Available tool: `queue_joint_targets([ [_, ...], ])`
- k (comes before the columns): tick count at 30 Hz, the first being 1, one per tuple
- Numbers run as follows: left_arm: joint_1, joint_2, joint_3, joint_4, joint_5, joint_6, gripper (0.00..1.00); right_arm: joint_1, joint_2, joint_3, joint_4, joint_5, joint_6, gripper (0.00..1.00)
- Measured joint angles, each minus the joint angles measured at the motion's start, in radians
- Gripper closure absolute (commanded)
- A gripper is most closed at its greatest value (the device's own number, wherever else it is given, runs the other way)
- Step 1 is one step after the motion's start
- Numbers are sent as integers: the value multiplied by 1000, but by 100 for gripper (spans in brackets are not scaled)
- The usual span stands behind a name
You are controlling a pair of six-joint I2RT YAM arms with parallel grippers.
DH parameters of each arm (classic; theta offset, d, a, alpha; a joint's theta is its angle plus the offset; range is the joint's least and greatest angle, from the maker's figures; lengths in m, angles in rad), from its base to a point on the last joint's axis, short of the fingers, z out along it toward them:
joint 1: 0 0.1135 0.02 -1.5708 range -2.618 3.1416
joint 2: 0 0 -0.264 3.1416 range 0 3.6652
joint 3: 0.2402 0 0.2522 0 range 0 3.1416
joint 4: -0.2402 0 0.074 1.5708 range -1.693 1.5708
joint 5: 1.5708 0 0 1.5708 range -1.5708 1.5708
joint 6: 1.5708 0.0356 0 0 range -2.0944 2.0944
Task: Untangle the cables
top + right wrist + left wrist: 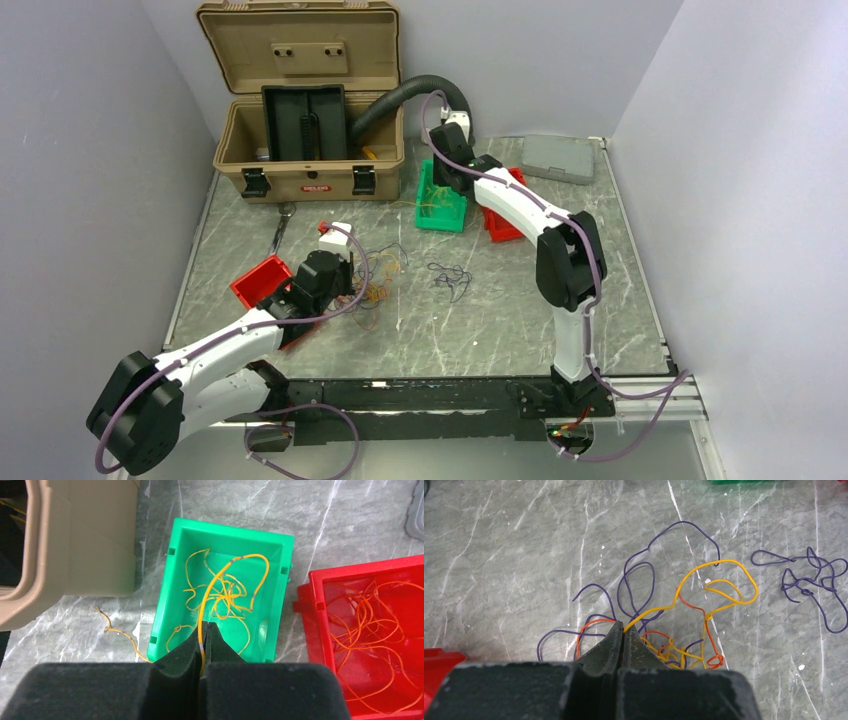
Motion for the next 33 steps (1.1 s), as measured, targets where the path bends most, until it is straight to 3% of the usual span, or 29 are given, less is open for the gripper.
queue_joint_targets([
  [22, 0, -1, 0, 0, -1, 0, 100, -4, -249, 342, -91, 34, -140, 100],
  [33, 0, -1, 0, 0, -7, 0, 100, -4, -227, 300, -97, 154, -263, 100],
])
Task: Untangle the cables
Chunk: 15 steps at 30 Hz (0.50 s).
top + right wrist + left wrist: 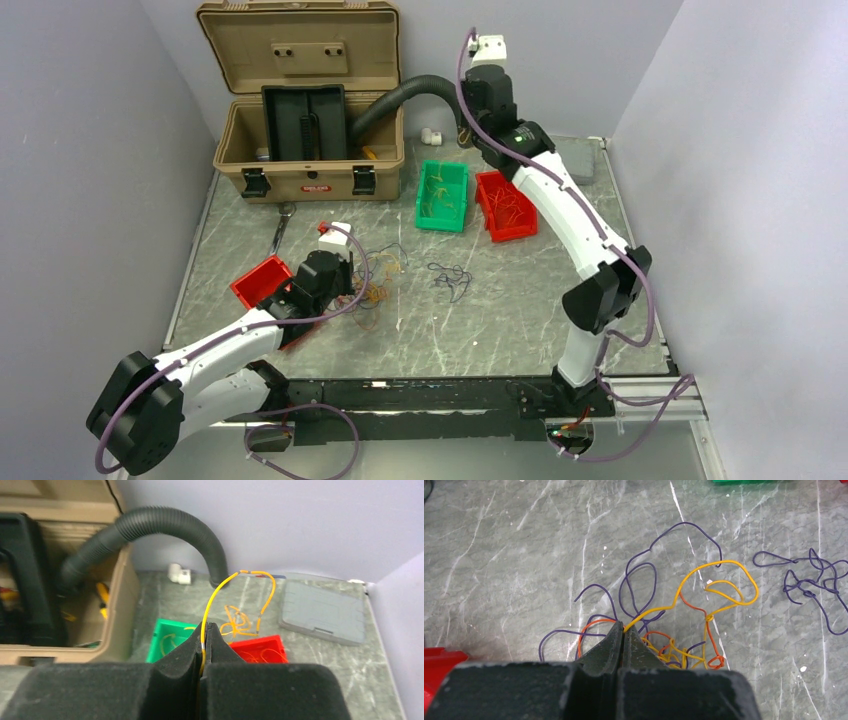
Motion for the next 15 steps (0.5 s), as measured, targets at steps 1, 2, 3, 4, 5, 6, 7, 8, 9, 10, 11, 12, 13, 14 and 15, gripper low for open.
queue_joint_targets([
  [1, 0, 0, 0, 0, -1, 0, 100, 5, 8, -14, 5, 18, -14, 100],
  [2, 0, 0, 0, 0, -1, 0, 100, 7, 16, -26, 8, 37, -28, 100],
  [3, 0, 0, 0, 0, -1, 0, 100, 11, 26, -39, 14, 58, -42, 100],
  [4, 0, 0, 0, 0, -1, 0, 100, 14, 35, -48, 18, 73, -56, 100],
  [5, 0, 0, 0, 0, -1, 0, 100, 18, 50, -56, 24, 92, -71, 100],
  [6, 0, 0, 0, 0, -1, 0, 100, 23, 66, -61, 29, 109, -84, 100],
  [7, 0, 0, 0, 0, -1, 0, 100, 28, 82, -64, 36, 119, -94, 100],
  [8, 0, 0, 0, 0, -1, 0, 100, 34, 97, -69, 42, 130, -103, 100],
  [9, 0, 0, 0, 0, -2, 0, 100, 41, 111, -76, 46, 136, -108, 100],
  [10, 0, 0, 0, 0, -2, 0, 100, 47, 121, -83, 49, 139, -112, 100],
  [11, 0, 0, 0, 0, -2, 0, 100, 56, 133, -91, 52, 140, -114, 100],
  [12, 0, 1, 0, 0, -2, 0, 100, 64, 145, -99, 56, 141, -115, 100],
  [13, 0, 1, 0, 0, -3, 0, 100, 72, 155, -105, 60, 140, -115, 100],
  [14, 0, 1, 0, 0, -4, 0, 100, 82, 169, -111, 64, 141, -114, 100],
  [15, 0, 1, 0, 0, -5, 0, 100, 92, 185, -116, 68, 140, -114, 100],
])
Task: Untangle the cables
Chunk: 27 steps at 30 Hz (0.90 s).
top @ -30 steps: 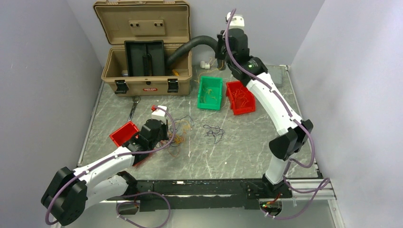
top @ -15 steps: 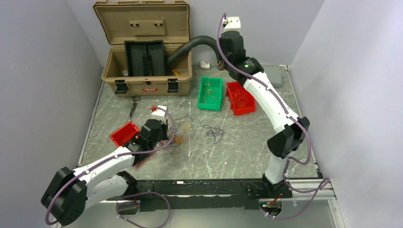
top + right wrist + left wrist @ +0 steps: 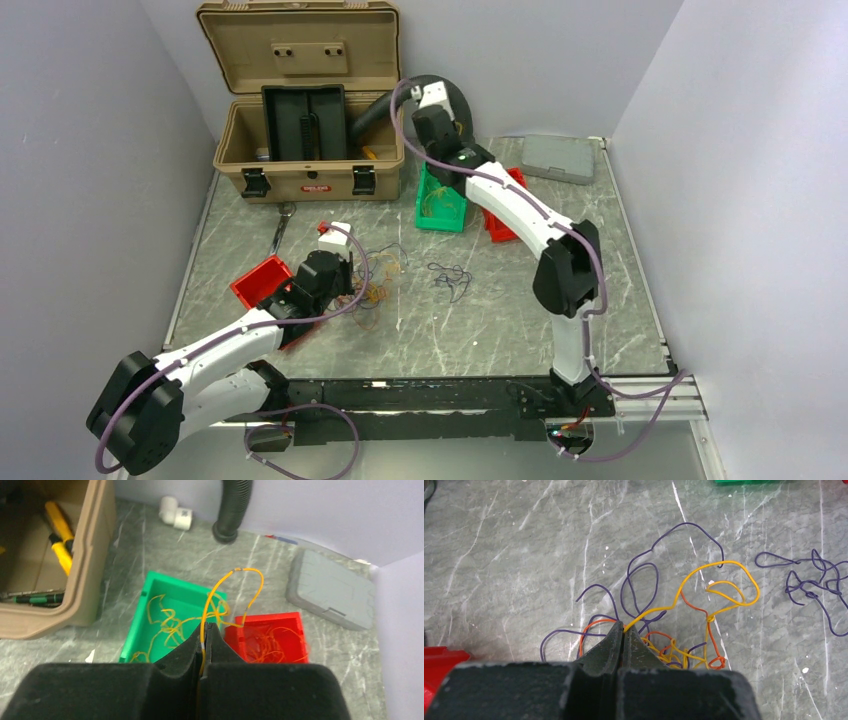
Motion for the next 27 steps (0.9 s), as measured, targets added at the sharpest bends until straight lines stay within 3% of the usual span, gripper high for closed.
queue_joint_targets([
  [14, 0, 1, 0, 0, -3, 0, 100, 4, 164, -30, -35, -175, 146, 100],
  [27, 0, 0, 0, 0, -4, 0, 100, -87, 101, -135, -68, -204, 237, 100],
])
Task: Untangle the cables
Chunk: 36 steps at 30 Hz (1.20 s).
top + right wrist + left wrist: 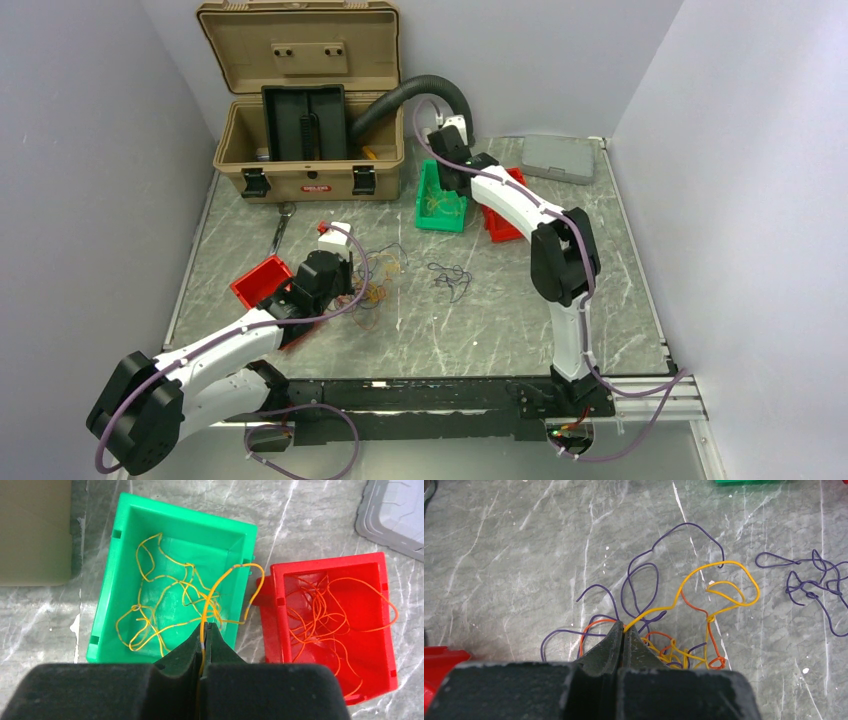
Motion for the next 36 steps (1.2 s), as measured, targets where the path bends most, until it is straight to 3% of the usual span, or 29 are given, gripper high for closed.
queue_joint_targets([
  [10, 0, 0, 0, 0, 0, 0, 100, -9, 75, 140, -22, -55, -4, 100],
  [18, 0, 0, 0, 0, 0, 0, 100, -79, 260, 268, -30, -306, 70, 100],
  [22, 0, 0, 0, 0, 0, 0, 100, -130, 327, 297, -41, -351, 98, 100],
  [23, 0, 0, 0, 0, 0, 0, 100, -139, 340, 303, -46, -358, 102, 88],
  [24, 0, 0, 0, 0, 0, 0, 100, -148, 354, 316, -53, -366, 106, 66],
  [25, 0, 0, 0, 0, 0, 0, 100, -153, 364, 328, -60, -372, 114, 50],
  [26, 0, 0, 0, 0, 0, 0, 100, -157, 377, 351, -74, -381, 120, 45],
  [30, 0, 0, 0, 0, 0, 1, 100, -147, 382, 428, -124, -383, 103, 43],
  [36, 0, 0, 0, 1, 0, 1, 100, -121, 251, 383, -140, -362, 92, 44],
])
